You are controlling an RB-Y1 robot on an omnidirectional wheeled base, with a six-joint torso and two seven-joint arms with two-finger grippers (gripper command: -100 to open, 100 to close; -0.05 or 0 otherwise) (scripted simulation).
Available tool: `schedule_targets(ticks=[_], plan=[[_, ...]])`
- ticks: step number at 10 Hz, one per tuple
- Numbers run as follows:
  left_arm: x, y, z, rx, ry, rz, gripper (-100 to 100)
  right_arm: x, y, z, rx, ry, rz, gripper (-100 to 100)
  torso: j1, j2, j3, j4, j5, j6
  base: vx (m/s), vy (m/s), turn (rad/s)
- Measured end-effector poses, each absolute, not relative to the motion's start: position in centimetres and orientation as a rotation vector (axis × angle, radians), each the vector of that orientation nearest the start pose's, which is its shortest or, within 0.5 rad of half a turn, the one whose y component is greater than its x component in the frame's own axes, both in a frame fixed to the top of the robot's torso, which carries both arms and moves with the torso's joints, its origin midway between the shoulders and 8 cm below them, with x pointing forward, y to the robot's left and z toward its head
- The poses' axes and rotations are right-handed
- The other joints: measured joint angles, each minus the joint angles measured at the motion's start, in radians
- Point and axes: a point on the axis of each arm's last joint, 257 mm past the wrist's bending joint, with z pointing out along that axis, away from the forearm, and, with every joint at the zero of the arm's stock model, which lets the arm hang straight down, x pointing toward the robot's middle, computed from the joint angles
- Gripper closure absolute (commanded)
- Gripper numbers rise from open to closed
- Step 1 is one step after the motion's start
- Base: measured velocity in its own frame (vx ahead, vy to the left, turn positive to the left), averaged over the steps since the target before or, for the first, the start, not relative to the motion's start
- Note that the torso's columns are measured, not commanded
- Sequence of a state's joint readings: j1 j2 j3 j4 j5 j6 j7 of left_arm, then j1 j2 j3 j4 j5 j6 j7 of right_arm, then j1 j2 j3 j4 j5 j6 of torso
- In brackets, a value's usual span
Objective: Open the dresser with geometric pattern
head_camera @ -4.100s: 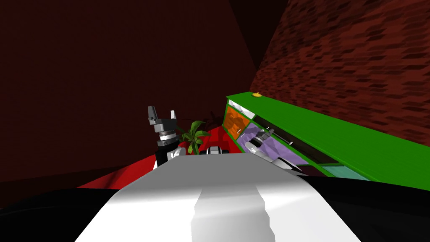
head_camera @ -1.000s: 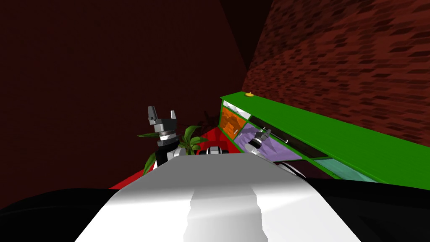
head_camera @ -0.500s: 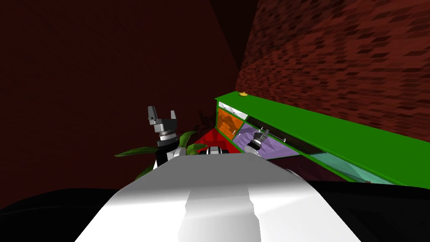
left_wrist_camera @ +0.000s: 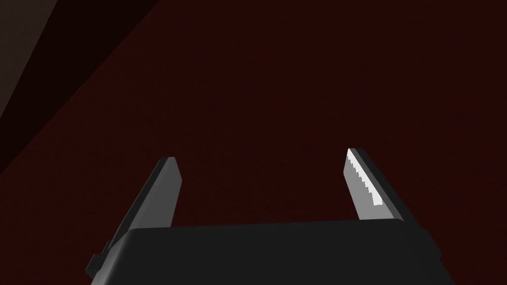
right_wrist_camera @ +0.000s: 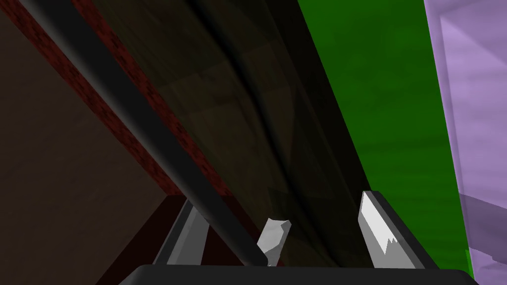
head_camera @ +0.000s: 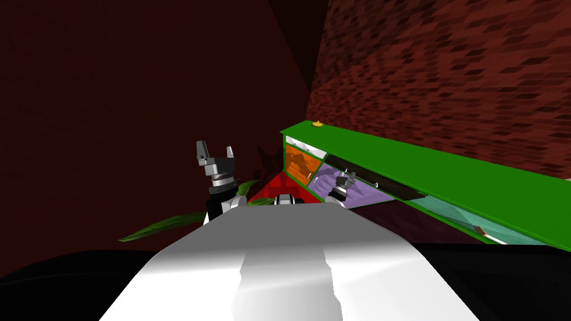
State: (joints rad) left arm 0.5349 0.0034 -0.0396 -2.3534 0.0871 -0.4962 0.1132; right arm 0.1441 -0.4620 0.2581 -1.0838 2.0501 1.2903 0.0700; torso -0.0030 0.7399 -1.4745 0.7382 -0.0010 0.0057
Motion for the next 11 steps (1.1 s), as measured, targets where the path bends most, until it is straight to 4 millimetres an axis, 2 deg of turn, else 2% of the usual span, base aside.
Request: schedule_targets(ticks=[3,8,9,11], plan=[[32.8,27.8,4.5,-0.724,0.502,-1.5,0,34.9,-49.5,-23.3,-0.334,1.182,-1.604,100,0.002,0.003,0.002,0.002,0.001,-0.007,0.001,0.043,-0.047],[32.8,27.7,4.5,-0.724,0.501,-1.501,0,36.7,-50.0,-22.4,-0.366,1.184,-1.574,100,0.009,0.006,0.002,0.005,0.006,-0.005,-0.15,0.112,-0.011],[32.8,27.8,4.5,-0.724,0.502,-1.5,0,36.8,-49.8,-22.8,-0.376,1.196,-1.568,-100,0.004,0.0,-0.001,0.005,0.007,-0.004,-0.043,0.026,-0.043],[32.8,27.8,4.5,-0.724,0.502,-1.5,0,37.8,-51.0,-22.1,-0.378,1.205,-1.565,-100,0.003,-0.002,-0.002,0.002,0.005,-0.004,-0.041,0.033,-0.018]])
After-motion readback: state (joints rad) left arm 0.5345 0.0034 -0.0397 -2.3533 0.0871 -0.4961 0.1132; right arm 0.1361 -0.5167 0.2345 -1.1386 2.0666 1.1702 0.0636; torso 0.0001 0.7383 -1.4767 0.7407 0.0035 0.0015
